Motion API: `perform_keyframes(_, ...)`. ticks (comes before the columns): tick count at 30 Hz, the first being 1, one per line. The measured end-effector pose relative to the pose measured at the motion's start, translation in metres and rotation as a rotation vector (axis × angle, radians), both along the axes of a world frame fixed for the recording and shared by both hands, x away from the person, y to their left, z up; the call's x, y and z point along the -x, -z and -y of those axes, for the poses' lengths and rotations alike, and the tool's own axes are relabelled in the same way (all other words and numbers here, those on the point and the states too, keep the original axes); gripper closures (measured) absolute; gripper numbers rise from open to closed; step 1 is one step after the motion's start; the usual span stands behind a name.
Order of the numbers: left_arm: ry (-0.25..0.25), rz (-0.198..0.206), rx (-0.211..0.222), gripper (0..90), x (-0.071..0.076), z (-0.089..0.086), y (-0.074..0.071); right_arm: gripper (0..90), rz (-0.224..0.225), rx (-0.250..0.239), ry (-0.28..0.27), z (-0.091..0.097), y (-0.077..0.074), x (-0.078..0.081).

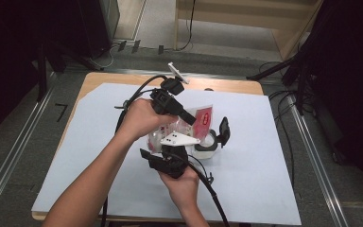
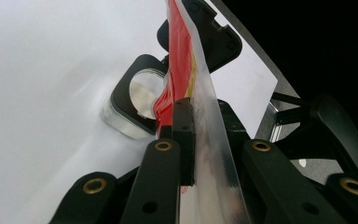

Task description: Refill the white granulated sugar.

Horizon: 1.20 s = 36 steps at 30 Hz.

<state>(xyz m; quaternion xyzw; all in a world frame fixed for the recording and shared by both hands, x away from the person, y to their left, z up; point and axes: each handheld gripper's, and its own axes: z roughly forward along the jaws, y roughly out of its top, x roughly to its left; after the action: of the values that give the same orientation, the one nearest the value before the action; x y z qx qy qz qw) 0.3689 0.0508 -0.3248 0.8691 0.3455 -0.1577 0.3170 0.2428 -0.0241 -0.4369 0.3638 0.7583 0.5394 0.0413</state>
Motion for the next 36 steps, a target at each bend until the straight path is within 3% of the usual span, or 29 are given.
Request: perform_keyframes(36,0.002,0.031,-0.009,82.3,0.0061,0.0015,-0.0006,63.5,0.001,-0.005,-0.004,-0.0001,0.0008,0.0023)
